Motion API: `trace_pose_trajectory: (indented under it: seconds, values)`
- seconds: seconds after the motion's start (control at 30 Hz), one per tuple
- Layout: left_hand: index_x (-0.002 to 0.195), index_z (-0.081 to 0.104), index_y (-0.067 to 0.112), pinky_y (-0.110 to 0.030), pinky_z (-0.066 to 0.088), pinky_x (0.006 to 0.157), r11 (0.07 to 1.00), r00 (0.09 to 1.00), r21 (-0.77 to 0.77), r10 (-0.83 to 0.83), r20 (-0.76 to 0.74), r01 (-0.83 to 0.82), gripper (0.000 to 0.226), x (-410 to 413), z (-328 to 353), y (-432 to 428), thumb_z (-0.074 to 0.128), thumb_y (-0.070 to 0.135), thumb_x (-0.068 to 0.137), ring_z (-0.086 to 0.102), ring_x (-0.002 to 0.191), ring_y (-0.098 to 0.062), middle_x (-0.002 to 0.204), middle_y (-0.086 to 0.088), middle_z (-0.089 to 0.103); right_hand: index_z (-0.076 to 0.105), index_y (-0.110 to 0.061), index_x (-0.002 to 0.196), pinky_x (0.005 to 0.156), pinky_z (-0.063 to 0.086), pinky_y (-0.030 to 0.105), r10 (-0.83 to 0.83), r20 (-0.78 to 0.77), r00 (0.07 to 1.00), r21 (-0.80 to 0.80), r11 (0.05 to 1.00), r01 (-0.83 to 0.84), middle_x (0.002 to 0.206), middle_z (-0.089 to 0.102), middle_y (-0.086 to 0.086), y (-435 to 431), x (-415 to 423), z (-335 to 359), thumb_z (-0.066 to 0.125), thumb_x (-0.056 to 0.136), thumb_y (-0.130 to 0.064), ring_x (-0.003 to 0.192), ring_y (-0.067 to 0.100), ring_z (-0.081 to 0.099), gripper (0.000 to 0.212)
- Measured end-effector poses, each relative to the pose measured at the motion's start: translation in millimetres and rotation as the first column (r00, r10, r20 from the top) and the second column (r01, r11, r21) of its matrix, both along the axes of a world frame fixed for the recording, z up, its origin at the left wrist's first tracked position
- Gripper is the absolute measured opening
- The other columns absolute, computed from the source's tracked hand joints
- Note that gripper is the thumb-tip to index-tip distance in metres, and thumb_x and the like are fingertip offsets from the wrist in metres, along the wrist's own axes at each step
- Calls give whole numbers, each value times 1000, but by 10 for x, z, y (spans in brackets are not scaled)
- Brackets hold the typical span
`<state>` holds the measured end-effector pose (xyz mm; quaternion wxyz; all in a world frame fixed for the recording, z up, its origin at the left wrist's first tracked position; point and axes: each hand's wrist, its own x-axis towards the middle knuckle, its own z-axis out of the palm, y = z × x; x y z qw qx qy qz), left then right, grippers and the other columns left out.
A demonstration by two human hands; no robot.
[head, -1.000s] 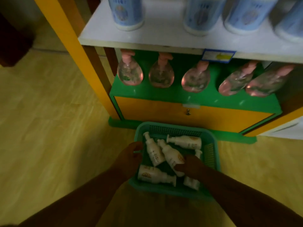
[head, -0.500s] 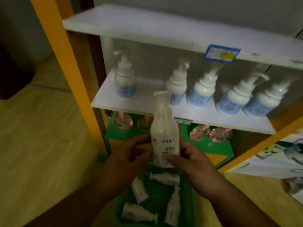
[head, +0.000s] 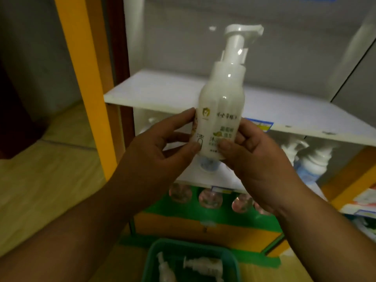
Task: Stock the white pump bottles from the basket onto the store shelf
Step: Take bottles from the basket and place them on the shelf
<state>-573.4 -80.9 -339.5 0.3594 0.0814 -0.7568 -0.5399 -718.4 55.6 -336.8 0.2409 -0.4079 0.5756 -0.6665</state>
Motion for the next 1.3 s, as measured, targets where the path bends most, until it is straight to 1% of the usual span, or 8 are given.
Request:
trace_pose_trajectory:
  seconds: [0.13,0.23,0.4,0.53,0.7,0.8,1.13,1.3]
  values:
    - [145,47,32,-15,54,88,992,1000,-127,3,10,-2,60,-105,306,-192,67,21,89,63,113,4,134,18,61,55,-15,134,92,59,34,-36,-98,995,15,999,37,116,77,4,-166,-30,378,69,82,-17,107,21,74,54]
    - [145,48,27,-9,53,80,986,1000,-165,21,-7,-22,60,-163,512,-334,68,21,88,65,108,5,132,16,62,51,-21,137,99,56,43,-55,-152,987,78,995,67,117,77,-1,-301,-80,592,73,88,-16,107,17,74,54]
    - [138,54,24,-10,55,70,993,998,-100,69,9,-68,55,-324,674,-643,72,15,87,69,96,6,112,21,66,51,-23,137,98,57,46,-67,-255,965,175,978,114,122,73,1,-680,-283,815,82,82,-25,109,17,73,63]
    - [138,56,21,-28,59,87,996,997,-55,74,39,-72,56,-468,600,-931,74,11,86,73,97,-5,126,10,67,52,-18,137,94,59,42,-114,-288,951,184,968,172,119,72,3,-1045,-391,722,81,83,-21,107,18,73,61]
    - [134,59,20,-32,56,94,983,982,-110,156,103,-145,52,-576,564,-1301,74,14,85,69,104,-8,129,7,66,49,-15,137,99,56,44,-119,-324,938,243,948,204,123,71,4,-1426,-513,632,83,80,-20,110,19,71,66]
    - [130,61,18,-29,55,89,974,960,-133,208,189,-185,48,-598,602,-1522,75,18,85,66,106,-11,122,6,67,48,-16,136,101,54,47,-119,-399,909,271,932,241,126,69,3,-1642,-572,594,87,71,-31,113,20,69,77]
    - [126,61,13,-15,47,68,958,931,-201,253,262,-204,38,-777,719,-1769,71,13,88,64,95,-9,117,2,69,45,-14,137,98,56,46,-167,-434,885,292,904,313,127,67,5,-2023,-713,622,87,76,-19,110,22,69,74]
    - [133,59,14,-15,45,78,954,932,-233,249,262,-190,43,-899,665,-1724,67,13,91,61,98,-8,123,6,68,51,-13,134,99,55,44,-251,-417,874,257,889,378,127,68,4,-2024,-838,535,89,73,-24,110,21,69,73]
